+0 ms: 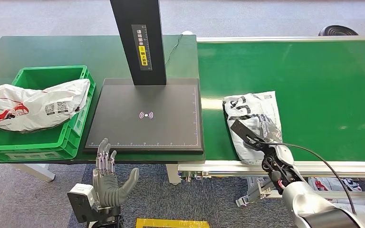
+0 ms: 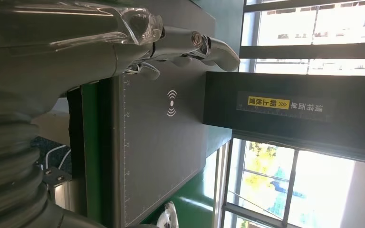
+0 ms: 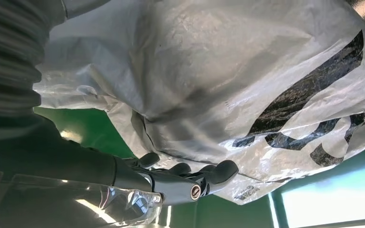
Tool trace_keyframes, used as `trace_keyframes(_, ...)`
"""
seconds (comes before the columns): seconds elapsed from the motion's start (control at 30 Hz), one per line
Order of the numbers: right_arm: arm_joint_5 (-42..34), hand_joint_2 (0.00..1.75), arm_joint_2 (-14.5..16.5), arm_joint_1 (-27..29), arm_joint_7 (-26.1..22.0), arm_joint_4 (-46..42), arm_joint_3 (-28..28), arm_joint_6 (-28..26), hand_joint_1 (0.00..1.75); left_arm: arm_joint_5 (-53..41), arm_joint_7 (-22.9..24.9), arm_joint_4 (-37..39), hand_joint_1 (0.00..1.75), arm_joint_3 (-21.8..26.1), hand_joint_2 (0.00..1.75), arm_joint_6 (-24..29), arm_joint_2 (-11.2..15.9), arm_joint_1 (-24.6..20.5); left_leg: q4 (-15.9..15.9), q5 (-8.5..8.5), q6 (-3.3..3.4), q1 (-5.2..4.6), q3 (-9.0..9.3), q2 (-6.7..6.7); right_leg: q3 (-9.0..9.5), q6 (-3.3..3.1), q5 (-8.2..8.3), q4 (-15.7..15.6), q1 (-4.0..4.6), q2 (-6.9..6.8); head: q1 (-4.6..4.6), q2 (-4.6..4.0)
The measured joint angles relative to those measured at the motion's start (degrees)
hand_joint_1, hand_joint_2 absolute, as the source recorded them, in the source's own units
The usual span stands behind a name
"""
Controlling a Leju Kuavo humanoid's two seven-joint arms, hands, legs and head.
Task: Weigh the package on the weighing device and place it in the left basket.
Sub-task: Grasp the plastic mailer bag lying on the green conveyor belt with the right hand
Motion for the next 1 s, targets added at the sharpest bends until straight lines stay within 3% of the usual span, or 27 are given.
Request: trace_keyframes(1.0, 0.22, 1.75, 2.72, 2.2, 0.97, 1.13, -0.57, 3.44, 0.0, -0.69, 0.0, 0.0, 0.0, 0.34, 1.75, -0.06, -0.04, 0.0, 0.0, 0.0, 0.0, 0.0, 0.04, 0.0, 0.01, 0.0, -0.01, 0.0, 0.0, 0.0, 0.01, 0.0)
